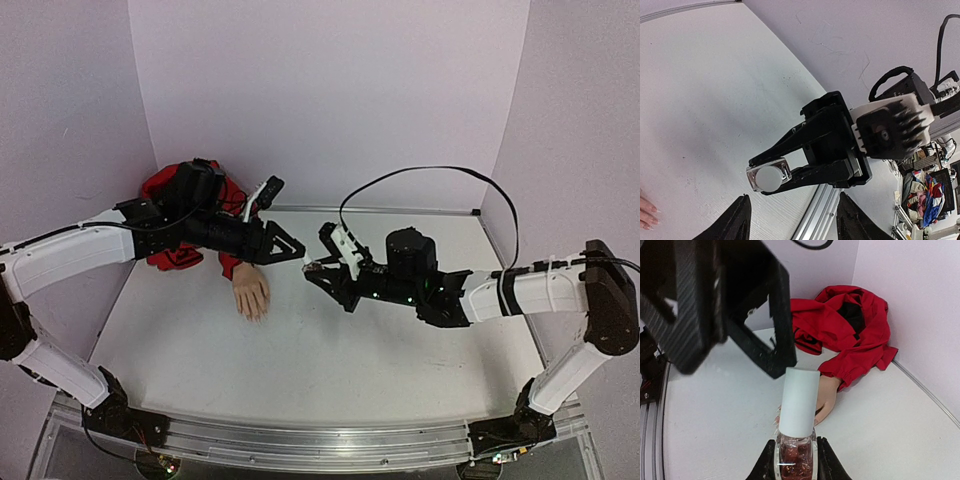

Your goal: Paint the nails

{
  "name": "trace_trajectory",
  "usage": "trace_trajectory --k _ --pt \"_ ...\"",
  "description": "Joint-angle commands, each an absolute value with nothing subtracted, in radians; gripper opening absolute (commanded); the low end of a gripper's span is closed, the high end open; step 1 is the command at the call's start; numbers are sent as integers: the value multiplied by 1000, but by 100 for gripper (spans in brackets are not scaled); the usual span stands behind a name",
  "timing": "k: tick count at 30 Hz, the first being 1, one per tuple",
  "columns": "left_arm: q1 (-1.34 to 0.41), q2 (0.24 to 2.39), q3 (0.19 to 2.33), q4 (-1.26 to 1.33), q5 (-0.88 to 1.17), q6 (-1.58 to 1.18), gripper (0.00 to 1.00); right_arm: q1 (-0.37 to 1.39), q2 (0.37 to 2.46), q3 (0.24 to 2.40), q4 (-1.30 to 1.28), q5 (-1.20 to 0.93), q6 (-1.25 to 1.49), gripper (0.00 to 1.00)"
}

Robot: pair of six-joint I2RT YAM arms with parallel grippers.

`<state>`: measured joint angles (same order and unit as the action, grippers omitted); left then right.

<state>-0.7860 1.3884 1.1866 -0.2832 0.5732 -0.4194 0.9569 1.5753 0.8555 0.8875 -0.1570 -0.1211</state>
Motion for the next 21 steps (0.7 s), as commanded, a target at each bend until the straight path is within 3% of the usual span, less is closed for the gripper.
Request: trace_trajectory --k 1,13,21 --pt "-776 1385 1297 -436 552 -385 59 959 1555 919 874 -226 -173 0" --pt "-773 1469 1367 -506 595 -366 58 958 1575 933 877 -234 -158 0" --pt "-773 1496 1379 -496 598 -367 41 959 1587 939 877 -241 -155 0"
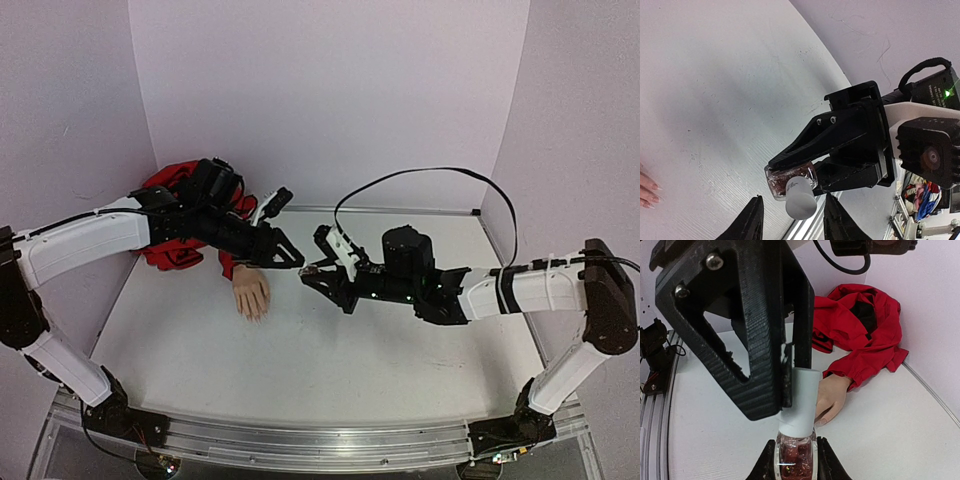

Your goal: Paint the nails

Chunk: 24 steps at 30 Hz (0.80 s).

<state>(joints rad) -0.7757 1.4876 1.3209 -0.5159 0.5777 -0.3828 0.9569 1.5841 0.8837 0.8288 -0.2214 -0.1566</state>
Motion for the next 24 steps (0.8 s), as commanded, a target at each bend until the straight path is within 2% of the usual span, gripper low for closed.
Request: trace_trajectory --k 1,9,12,17,24 --pt "-773 1498 1381 -494 598 -368 40 959 1588 939 877 -240 -155 0" --pt "-776 1511 1384 -487 597 -371 33 958 1589 937 876 -241 -155 0" --pt "-776 1512 1385 -481 596 -373 38 959 1592 937 876 -245 -154 0" --pt "-778 1513 1385 -469 590 -376 40 959 1594 937 877 -248 -152 0" --pt "-779 1518 1385 -447 600 -383 33 958 1593 934 874 -249 -150 0"
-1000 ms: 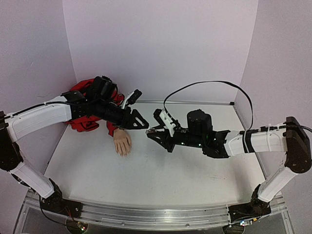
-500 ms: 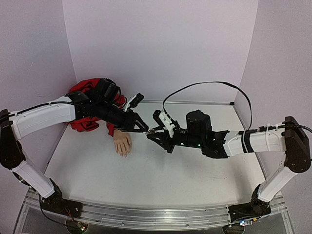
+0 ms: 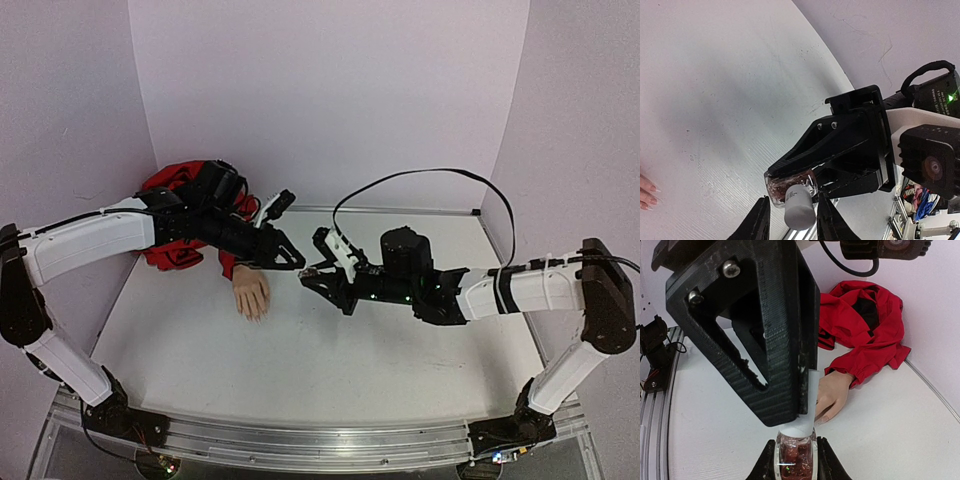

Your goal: Paint the nails

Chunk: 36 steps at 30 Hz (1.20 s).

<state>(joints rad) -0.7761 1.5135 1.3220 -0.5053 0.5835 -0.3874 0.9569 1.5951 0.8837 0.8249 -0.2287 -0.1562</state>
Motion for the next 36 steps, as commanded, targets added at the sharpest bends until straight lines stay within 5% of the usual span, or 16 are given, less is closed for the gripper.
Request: trace_trajectory --k 1,10,21,36 --pt "-780 1519 1385 -446 602 -384 31 958 1592 934 875 -250 -150 0" --pt "-788 1528 1385 -442 606 -382 24 959 1594 937 875 -247 -149 0" --pt "-788 1497 1378 -442 557 -372 4 958 1594 919 877 -226 -152 0" --pt "-788 1462 1362 -435 521 -371 0 959 1585 890 911 -216 -143 0"
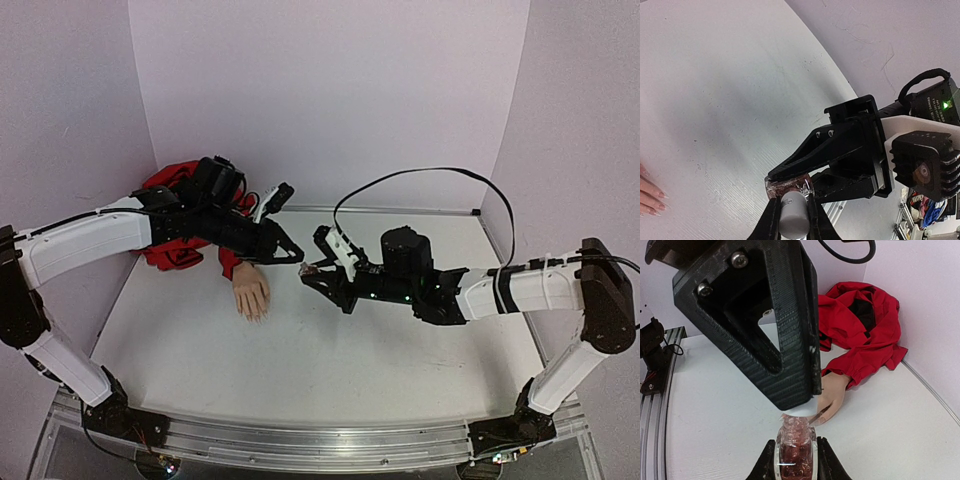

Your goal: Paint the nails

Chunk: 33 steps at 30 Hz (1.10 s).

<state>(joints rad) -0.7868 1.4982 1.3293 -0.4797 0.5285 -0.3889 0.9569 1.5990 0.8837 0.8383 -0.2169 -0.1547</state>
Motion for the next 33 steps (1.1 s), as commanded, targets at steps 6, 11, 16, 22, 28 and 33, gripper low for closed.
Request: trace_trajectory --k 6,11,16,22,28,33 --pt "-789 1445 1359 -436 503 -364 0 959 1584 884 917 -212 -144 0" --pt "-789 1435 1354 -436 485 -359 0 959 1584 882 920 -216 -143 0" --pt "-788 1433 1355 -436 483 -357 0 958 1583 884 920 -218 -143 0" --pt "-788 1434 1356 -437 481 -353 0 958 1577 882 921 -215 -144 0" --pt "-787 1420 1358 -441 466 -346 0 958 1576 881 921 -213 -145 0" --pt "-787 1416 1364 -455 458 -336 0 959 1572 881 922 -213 -147 0"
